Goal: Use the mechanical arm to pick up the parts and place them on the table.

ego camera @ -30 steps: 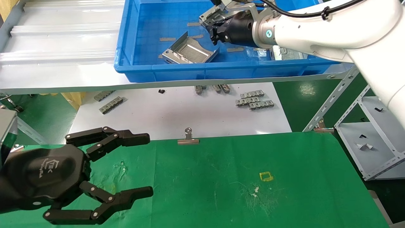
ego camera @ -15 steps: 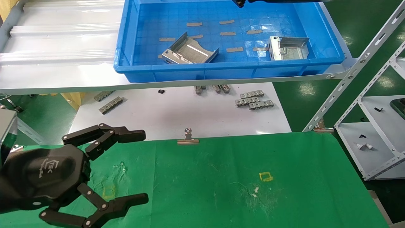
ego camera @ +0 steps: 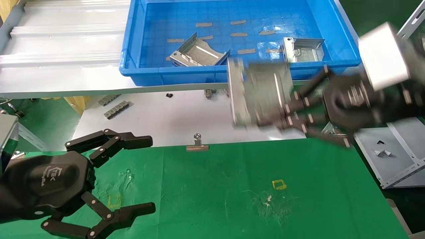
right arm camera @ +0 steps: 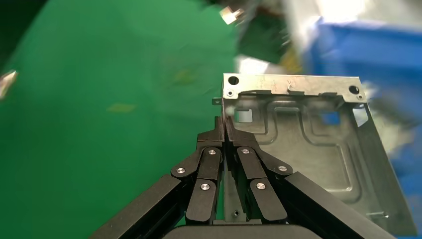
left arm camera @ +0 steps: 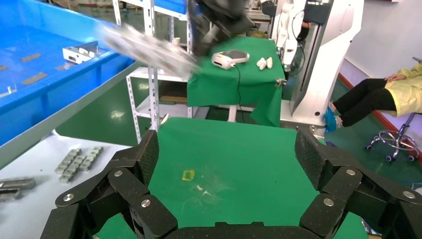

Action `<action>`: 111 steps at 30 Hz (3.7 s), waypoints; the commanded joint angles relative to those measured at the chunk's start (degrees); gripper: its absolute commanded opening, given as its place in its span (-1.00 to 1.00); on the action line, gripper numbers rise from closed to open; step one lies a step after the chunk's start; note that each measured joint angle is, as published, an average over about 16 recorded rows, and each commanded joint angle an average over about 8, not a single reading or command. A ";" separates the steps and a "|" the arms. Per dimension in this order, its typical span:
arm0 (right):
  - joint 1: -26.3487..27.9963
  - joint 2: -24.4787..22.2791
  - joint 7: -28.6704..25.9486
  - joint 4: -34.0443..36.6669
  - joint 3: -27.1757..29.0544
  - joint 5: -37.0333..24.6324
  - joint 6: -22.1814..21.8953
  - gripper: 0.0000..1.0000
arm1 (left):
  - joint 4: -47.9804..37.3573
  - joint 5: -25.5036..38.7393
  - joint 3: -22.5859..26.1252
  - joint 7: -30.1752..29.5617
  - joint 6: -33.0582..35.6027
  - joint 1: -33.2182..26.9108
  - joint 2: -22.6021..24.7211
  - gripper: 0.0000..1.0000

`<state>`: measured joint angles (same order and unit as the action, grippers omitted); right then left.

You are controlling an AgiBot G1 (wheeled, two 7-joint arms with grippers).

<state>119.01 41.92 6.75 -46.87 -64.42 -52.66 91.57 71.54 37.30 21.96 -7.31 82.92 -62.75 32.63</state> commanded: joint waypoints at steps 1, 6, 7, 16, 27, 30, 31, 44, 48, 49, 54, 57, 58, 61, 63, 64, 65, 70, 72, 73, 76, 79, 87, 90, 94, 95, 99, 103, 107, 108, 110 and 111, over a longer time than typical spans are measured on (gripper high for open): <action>-0.82 -3.75 0.15 -5.14 -2.98 1.88 0.38 -1.00 | 0.00 0.00 0.00 0.00 0.00 0.00 0.00 1.00; -2.50 -8.24 3.47 -9.58 -10.84 0.88 -0.20 -1.00 | 0.00 0.00 0.00 0.00 0.00 0.00 0.00 1.00; -2.89 -8.57 4.84 -9.48 -12.10 0.09 -0.52 -1.00 | 0.00 0.00 0.00 0.00 0.00 0.00 0.00 1.00; -11.44 -7.04 19.50 1.53 -16.77 -2.79 -4.91 -1.00 | 0.00 0.00 0.00 0.00 0.00 0.00 0.00 1.00; -18.91 0.76 31.95 17.67 -17.02 -2.78 -10.13 -1.00 | 0.00 0.00 0.00 0.00 0.00 0.00 0.00 1.00; -19.85 2.78 33.56 19.96 -16.74 -2.21 -10.54 -1.00 | 0.00 0.00 0.01 0.00 0.00 0.00 0.00 1.00; -20.04 3.37 33.91 20.55 -16.64 -2.01 -10.55 -1.00 | 0.00 0.00 0.01 0.00 0.00 0.00 0.00 1.00; -21.45 7.78 35.11 25.49 -16.58 -1.47 -10.54 0.08 | 0.00 -0.01 0.01 0.00 0.00 0.00 0.00 1.00; -21.59 8.08 34.85 26.14 -16.83 -1.78 -10.51 0.87 | 0.00 -0.01 0.01 0.00 0.00 0.00 0.00 1.00; -21.64 8.11 34.80 26.22 -16.90 -1.88 -10.53 0.96 | 0.00 -0.01 0.01 0.00 0.00 0.00 0.00 1.00; -21.90 8.04 34.66 26.11 -17.24 -2.37 -10.77 1.00 | 0.00 -0.01 0.01 0.00 0.00 0.00 0.00 1.00; -21.81 7.94 34.49 25.66 -17.33 -2.54 -10.90 1.00 | 0.00 -0.01 0.01 0.00 0.00 0.00 0.00 1.00; -21.69 7.87 34.39 25.42 -17.33 -2.57 -10.89 1.00 | 0.00 -0.01 0.01 0.01 0.00 0.00 0.00 1.00; -21.06 7.47 34.08 24.46 -17.18 -2.43 -10.70 1.00 | 0.00 -0.01 0.01 0.01 0.00 0.00 0.00 1.00; -20.42 6.99 33.83 23.58 -16.97 -2.19 -10.33 1.00 | 0.00 -0.01 0.01 0.01 0.00 0.00 0.00 1.00; -20.07 6.67 33.70 23.07 -16.78 -1.93 -10.09 1.00 | 0.00 -0.01 0.01 0.01 0.00 0.00 0.00 1.00; -19.76 6.32 33.46 22.54 -16.53 -1.50 -9.74 1.00 | 0.00 -0.01 0.01 0.01 0.00 0.00 0.00 1.00; -18.17 4.60 30.19 20.19 -15.05 1.48 -7.30 1.00 | 0.00 -0.01 0.01 0.01 0.00 0.00 0.00 1.00; -17.72 4.16 28.35 19.67 -14.56 2.51 -6.45 1.00 | 0.00 -0.01 0.01 0.01 -0.01 0.00 -0.01 1.00; -17.48 4.00 27.43 19.50 -14.39 2.84 -6.06 1.00 | 0.00 -0.01 0.01 0.01 -0.01 0.00 -0.01 1.00; -17.10 3.79 25.46 19.32 -14.01 3.56 -5.21 1.00 | -0.01 -0.01 0.01 0.01 -0.01 0.01 -0.01 1.00; -17.03 3.72 24.85 19.28 -13.77 3.89 -4.74 1.00 | -0.02 -0.01 0.00 0.01 -0.02 0.01 -0.02 1.00; -17.24 3.79 25.26 19.32 -13.88 4.02 -5.09 1.00 | -0.01 -0.01 0.01 0.01 -0.02 0.01 -0.01 1.00; -17.67 3.70 24.94 18.88 -13.32 4.04 -5.21 1.00 | -0.02 -0.01 0.01 0.01 -0.02 0.01 -0.01 1.00; -19.37 3.23 23.19 16.92 -10.68 4.26 -5.27 1.00 | -0.02 -0.01 0.01 0.01 -0.02 0.01 -0.02 1.00; -19.97 3.07 22.55 16.23 -9.75 4.36 -5.28 1.00 | -0.02 -0.01 0.01 0.01 -0.02 0.01 -0.02 1.00; -22.66 2.36 19.67 13.14 -5.57 4.83 -5.32 1.00 | -0.02 -0.01 0.01 0.01 -0.02 0.01 -0.02 1.00; -25.37 1.64 16.78 10.04 -1.36 5.29 -5.37 1.00 | -0.02 -0.01 0.01 0.01 -0.02 0.01 -0.02 1.00; -28.06 0.92 13.90 6.96 2.81 5.75 -5.41 1.00 | -0.02 -0.01 0.01 0.01 -0.02 0.01 -0.02 1.00; -28.74 0.74 13.18 6.18 3.87 5.87 -5.42 1.00 | -0.02 -0.01 0.01 0.01 -0.02 0.01 -0.02 1.00; -30.09 0.38 11.74 4.64 5.95 6.10 -5.44 1.00 | -0.02 -0.01 0.01 0.01 -0.02 0.01 -0.02 1.00; -30.77 0.20 11.01 3.86 7.00 6.22 -5.45 1.00 | -0.02 -0.02 0.01 0.01 -0.02 0.01 -0.02 1.00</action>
<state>88.25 42.12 17.76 -43.01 -57.43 -46.45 86.12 71.52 37.29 21.97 -7.29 82.90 -62.74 32.61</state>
